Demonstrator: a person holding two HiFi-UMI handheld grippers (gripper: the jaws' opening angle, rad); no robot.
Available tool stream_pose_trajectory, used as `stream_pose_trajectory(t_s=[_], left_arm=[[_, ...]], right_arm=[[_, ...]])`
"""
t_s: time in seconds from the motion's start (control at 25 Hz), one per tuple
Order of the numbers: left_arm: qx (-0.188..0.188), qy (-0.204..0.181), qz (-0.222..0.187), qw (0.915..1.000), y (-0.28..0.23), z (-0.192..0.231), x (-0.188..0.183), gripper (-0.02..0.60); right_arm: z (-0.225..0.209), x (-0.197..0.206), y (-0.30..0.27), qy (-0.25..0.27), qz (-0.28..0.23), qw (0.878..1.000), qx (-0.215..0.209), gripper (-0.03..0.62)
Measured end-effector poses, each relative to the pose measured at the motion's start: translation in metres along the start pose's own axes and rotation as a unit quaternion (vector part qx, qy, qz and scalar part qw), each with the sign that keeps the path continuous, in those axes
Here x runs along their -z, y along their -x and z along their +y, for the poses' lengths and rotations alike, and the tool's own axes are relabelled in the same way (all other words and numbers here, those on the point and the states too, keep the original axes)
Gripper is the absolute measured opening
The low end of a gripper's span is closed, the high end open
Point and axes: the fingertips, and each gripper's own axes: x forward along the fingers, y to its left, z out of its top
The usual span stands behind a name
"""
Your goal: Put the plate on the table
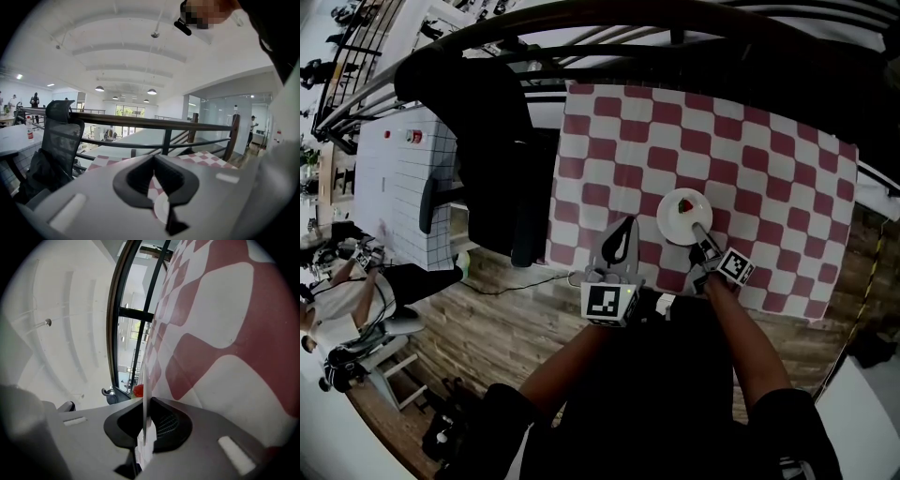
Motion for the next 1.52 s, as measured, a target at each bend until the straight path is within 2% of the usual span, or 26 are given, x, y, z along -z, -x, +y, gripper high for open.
stream_pose_trajectory(t_s=[0.2, 0.6, 0.76, 0.92, 1.08, 1.32, 1.52], left_arm=[[0.010, -0.021, -0.012, 0.9996, 0.002, -0.010, -0.004, 0.009], [0.016, -0.019, -0.004, 0.9997, 0.006, -0.018, 0.001, 0.009], [0.021, -0.034, -0.008, 0.9992, 0.007, -0.022, 0.004, 0.009], [0.029, -0.033, -0.003, 0.9990, 0.008, -0.028, 0.007, 0.009], [0.043, -0.031, 0.002, 0.9986, 0.009, -0.031, 0.009, 0.009], [0.051, -0.025, -0.001, 0.9984, 0.019, -0.034, 0.011, 0.009], [0.066, -0.023, 0.010, 0.9975, 0.020, -0.032, 0.019, 0.009]], right_arm=[[-0.003, 0.003, -0.003, 0.001, 0.011, 1.000, 0.014, 0.015], [-0.010, 0.004, -0.005, -0.009, 0.023, 0.998, 0.062, 0.017], [-0.016, 0.006, -0.005, -0.016, 0.021, 0.995, 0.100, 0.026], [-0.022, 0.009, -0.003, -0.010, 0.028, 0.989, 0.144, 0.034], [-0.025, 0.012, 0.001, 0.010, 0.037, 0.982, 0.182, 0.050], [-0.019, 0.016, 0.004, 0.061, 0.070, 0.978, 0.189, 0.115], [-0.022, 0.015, 0.016, 0.103, 0.079, 0.966, 0.225, 0.133]])
